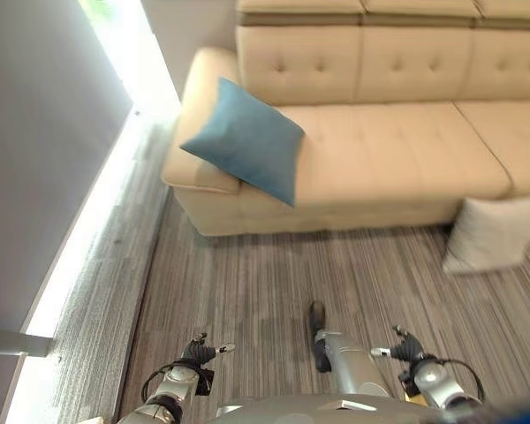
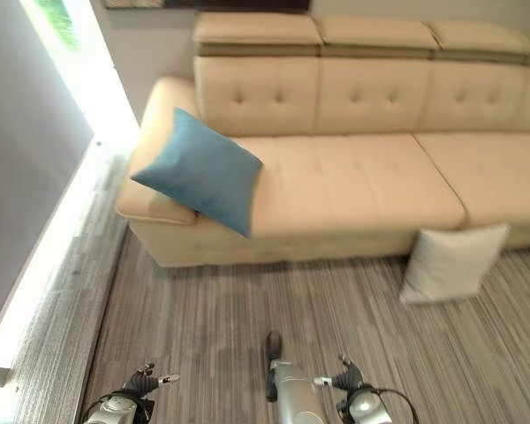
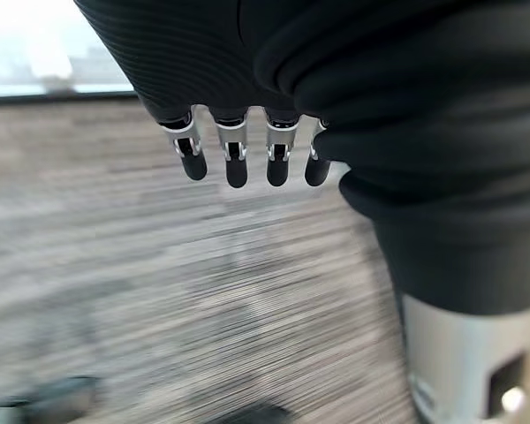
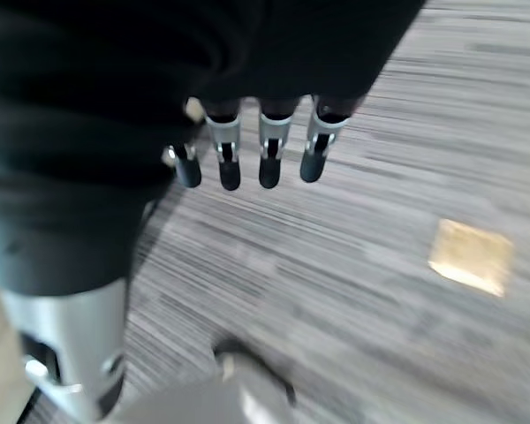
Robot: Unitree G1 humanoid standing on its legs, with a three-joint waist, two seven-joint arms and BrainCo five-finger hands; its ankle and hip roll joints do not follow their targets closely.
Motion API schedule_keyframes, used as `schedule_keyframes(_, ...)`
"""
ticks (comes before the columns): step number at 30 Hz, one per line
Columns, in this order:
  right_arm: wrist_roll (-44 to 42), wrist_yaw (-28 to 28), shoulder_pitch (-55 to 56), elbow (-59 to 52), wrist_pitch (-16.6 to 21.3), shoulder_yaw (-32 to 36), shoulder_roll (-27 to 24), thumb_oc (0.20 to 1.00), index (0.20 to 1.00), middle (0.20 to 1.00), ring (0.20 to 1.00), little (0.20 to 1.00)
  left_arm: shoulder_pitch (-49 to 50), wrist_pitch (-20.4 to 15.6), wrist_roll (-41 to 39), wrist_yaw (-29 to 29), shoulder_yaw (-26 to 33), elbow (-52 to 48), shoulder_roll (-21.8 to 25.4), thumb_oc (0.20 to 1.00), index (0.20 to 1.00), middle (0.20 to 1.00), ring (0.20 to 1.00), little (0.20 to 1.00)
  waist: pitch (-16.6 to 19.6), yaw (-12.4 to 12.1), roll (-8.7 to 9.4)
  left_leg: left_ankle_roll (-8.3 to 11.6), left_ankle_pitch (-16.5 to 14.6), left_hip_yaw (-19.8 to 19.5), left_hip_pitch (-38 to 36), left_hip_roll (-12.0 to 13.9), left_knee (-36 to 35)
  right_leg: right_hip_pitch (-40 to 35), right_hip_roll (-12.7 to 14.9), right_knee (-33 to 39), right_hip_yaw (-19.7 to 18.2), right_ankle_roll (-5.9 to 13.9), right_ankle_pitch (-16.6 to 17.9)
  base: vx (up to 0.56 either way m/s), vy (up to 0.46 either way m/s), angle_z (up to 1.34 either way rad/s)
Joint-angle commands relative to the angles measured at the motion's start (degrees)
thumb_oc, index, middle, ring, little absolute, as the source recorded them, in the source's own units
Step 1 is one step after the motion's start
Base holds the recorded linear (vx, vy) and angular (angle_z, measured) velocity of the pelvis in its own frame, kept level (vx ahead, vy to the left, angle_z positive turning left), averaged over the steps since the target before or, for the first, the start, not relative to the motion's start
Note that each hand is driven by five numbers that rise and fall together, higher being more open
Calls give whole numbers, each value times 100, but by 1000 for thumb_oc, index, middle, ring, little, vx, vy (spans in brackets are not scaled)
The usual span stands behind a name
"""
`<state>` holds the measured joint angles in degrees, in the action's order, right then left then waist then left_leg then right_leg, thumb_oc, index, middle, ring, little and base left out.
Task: Pick up all the scattered cushions and arrange them neatly on the sofa.
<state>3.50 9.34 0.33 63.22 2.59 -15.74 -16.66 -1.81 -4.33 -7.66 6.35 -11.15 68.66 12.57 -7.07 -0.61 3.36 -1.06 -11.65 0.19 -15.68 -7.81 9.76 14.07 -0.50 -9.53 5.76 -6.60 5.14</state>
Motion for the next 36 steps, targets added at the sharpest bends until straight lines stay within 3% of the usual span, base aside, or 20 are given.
schedule_keyframes(1,-214,115,-536,-119,157,-66,-246,1000,1000,1000,1000,1000,-408,-120,78,-8,-66,-192,87,1000,1000,1000,1000,1000,-385,5,60,177,896,115,1641,684,928,-1218,258,580,-73,760,-262,83,-160,17)
schedule_keyframes(4,-262,104,-496,-16,124,-65,-216,1000,1000,1000,1000,1000,-418,-103,74,-5,-89,-166,65,1000,1000,1000,1000,1000,-388,-40,164,145,950,459,2002,880,1122,-1450,309,708,47,683,-356,133,-111,6)
schedule_keyframes(7,-253,84,-437,32,118,-70,-227,1000,1000,1000,1000,1000,-373,-81,131,-8,-111,-114,56,1000,1000,1000,1000,1000,-335,-74,196,133,895,703,2147,962,563,-1637,343,834,177,708,-468,170,-15,-7)
schedule_keyframes(9,-242,98,-423,55,111,-73,-232,1000,1000,1000,1000,1000,-340,-63,172,4,-108,-77,53,1000,1000,1000,1000,1000,-308,-99,141,192,1120,756,2210,996,88,-1745,300,883,233,726,-555,194,37,4)
schedule_keyframes(10,-235,123,-404,57,110,-84,-204,1000,1000,1000,1000,1000,-287,-62,186,27,-93,-49,61,1000,1000,1000,1000,1000,-304,-160,64,262,1446,746,2364,998,-273,-1902,216,914,247,726,-649,184,31,21)
schedule_keyframes(11,-235,123,-403,57,111,-85,-204,1000,1000,1000,1000,1000,-285,-62,186,27,-93,-49,61,1000,1000,1000,1000,1000,-309,-158,68,262,1454,746,2349,992,-288,-1911,221,916,248,727,-653,252,63,29)
schedule_keyframes(12,-221,132,-413,35,105,-103,-186,1000,1000,1000,1000,1000,-250,-63,165,49,-78,-49,70,1000,1000,1000,1000,1000,-334,-236,-2,311,1733,655,2525,988,-531,-2062,149,926,198,726,-736,130,41,24)
schedule_keyframes(15,-211,117,-396,3,109,-93,-168,1000,1000,1000,1000,1000,-205,-47,123,32,-10,7,63,1000,1000,1000,1000,1000,-271,-281,-58,290,1760,579,2411,940,-812,-2192,141,892,132,757,-820,234,142,-17)
schedule_keyframes(19,-297,-26,-376,-64,167,-64,-113,1000,1000,1000,1000,1000,-133,-29,276,-3,-13,77,87,1000,1000,1000,1000,1000,-70,-318,-63,160,1550,536,2224,790,-682,-2327,348,699,54,894,-935,233,197,-19)
schedule_keyframes(21,-274,-76,-436,-99,189,-70,-86,1000,1000,1000,1000,1000,-144,-44,290,-17,-4,68,111,1000,1000,1000,1000,1000,-12,-394,-65,12,1381,506,2063,652,-711,-2174,518,241,26,1056,-817,178,232,-18)
schedule_keyframes(24,-238,-60,-631,-176,208,-89,-50,1000,1000,1000,1000,1000,-228,-67,244,-11,-4,-58,199,1000,1000,1000,1000,1000,-186,-339,-205,-220,1295,457,1748,566,-882,-1407,698,-1224,-80,1284,-170,69,187,-22)
schedule_keyframes(25,-232,-59,-647,-204,208,-80,-48,1000,1000,1000,1000,1000,-233,-79,217,0,11,-89,225,1000,1000,1000,1000,1000,-223,-314,-249,-248,1276,426,1678,568,-913,-1233,713,-1411,-43,1267,-126,115,133,-6)
schedule_keyframes(28,-236,-32,-667,-192,215,-84,-69,1000,1000,1000,1000,1000,-231,-105,145,6,50,-80,231,1000,1000,1000,1000,1000,-222,-249,-313,-232,1206,304,1426,562,-1072,-1125,775,-961,151,1161,-326,173,-14,14)
schedule_keyframes(30,-238,-11,-735,-196,200,-98,-94,1000,1000,1000,1000,1000,-261,-137,90,16,57,-51,214,1000,1000,1000,1000,1000,-264,-169,-316,-190,1138,213,1271,573,-1151,-866,755,-296,99,1185,-221,191,-117,8)
schedule_keyframes(33,-222,3,-649,-151,170,-94,-151,1000,1000,1000,1000,1000,-343,-166,94,85,40,-115,201,1000,1000,1000,1000,1000,-253,-89,-113,-57,956,88,1150,567,-1004,-1110,701,457,-24,1184,-94,244,-268,48)
schedule_keyframes(36,-340,21,-550,-63,177,-18,-152,1000,1000,1000,1000,1000,-274,-123,175,239,107,-17,204,1000,1000,1000,1000,1000,-106,-112,-66,19,946,21,1042,657,-1077,-1444,630,690,104,1102,-158,158,-149,34)
